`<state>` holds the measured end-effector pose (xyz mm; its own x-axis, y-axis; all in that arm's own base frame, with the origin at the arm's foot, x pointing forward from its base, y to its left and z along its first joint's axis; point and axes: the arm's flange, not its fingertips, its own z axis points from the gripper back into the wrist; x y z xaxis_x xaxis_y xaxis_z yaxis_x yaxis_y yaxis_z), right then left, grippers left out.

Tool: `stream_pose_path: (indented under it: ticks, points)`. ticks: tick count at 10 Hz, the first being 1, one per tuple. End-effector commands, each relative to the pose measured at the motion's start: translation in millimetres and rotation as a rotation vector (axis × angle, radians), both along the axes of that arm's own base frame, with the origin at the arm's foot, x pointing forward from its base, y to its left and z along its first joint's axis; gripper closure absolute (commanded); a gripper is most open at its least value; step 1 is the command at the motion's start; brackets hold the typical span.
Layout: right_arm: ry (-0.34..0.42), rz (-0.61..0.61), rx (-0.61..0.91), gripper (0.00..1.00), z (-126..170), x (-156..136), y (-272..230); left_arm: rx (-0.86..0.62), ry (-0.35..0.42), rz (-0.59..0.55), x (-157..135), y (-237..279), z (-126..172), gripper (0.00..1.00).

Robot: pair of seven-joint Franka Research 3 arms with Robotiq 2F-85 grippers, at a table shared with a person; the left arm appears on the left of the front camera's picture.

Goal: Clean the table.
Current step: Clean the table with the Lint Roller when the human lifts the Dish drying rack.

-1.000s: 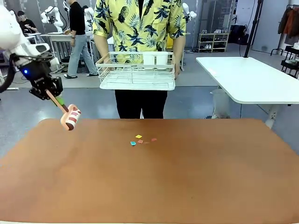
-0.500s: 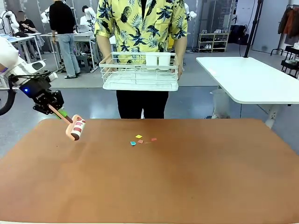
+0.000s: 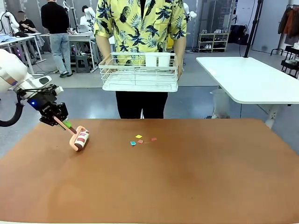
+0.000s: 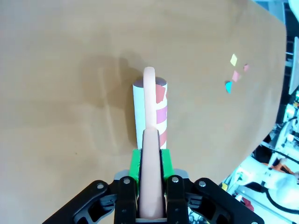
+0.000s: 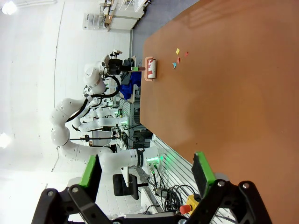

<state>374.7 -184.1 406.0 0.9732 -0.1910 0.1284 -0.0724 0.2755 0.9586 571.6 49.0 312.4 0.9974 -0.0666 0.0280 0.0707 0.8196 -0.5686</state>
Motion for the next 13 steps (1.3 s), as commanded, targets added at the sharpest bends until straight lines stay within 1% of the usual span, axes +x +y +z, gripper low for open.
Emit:
stream_pose_path:
  ticks: [1, 3, 5, 7, 8, 9, 10, 11, 12, 13]
  points:
    - [-0.009, 0.003, 0.006, 0.0, 3, -1, 0, 0.008, 0.031, -0.02, 12, 6, 1, 0.79]
    - [-0.009, 0.003, 0.006, 0.0, 3, -1, 0, 0.014, 0.012, 0.012, 11, 3, -8, 0.79]
    - [-0.009, 0.003, 0.006, 0.0, 3, -1, 0, 0.024, 0.02, 0.027, 9, 1, -18, 0.79]
    - [-0.009, 0.003, 0.006, 0.0, 3, -1, 0, 0.043, 0.031, 0.042, 9, -5, -22, 0.79]
    - [-0.009, 0.003, 0.006, 0.0, 3, -1, 0, 0.037, 0.015, 0.052, 5, -15, -19, 0.79]
    - [-0.009, 0.003, 0.006, 0.0, 3, -1, 0, 0.057, -0.005, 0.071, 1, -32, -17, 0.79]
    - [-0.009, 0.003, 0.006, 0.0, 3, -1, 0, 0.064, 0.008, 0.095, -1, -53, -20, 0.79]
    - [-0.009, 0.003, 0.006, 0.0, 3, -1, 0, 0.092, -0.001, 0.111, -5, -80, -22, 0.79]
    - [-0.009, 0.003, 0.006, 0.0, 3, -1, 0, 0.086, 0.001, 0.09, -3, -102, -26, 0.79]
    - [-0.009, 0.003, 0.006, 0.0, 3, -1, 0, 0.072, 0.021, 0.089, -1, -125, -32, 0.79]
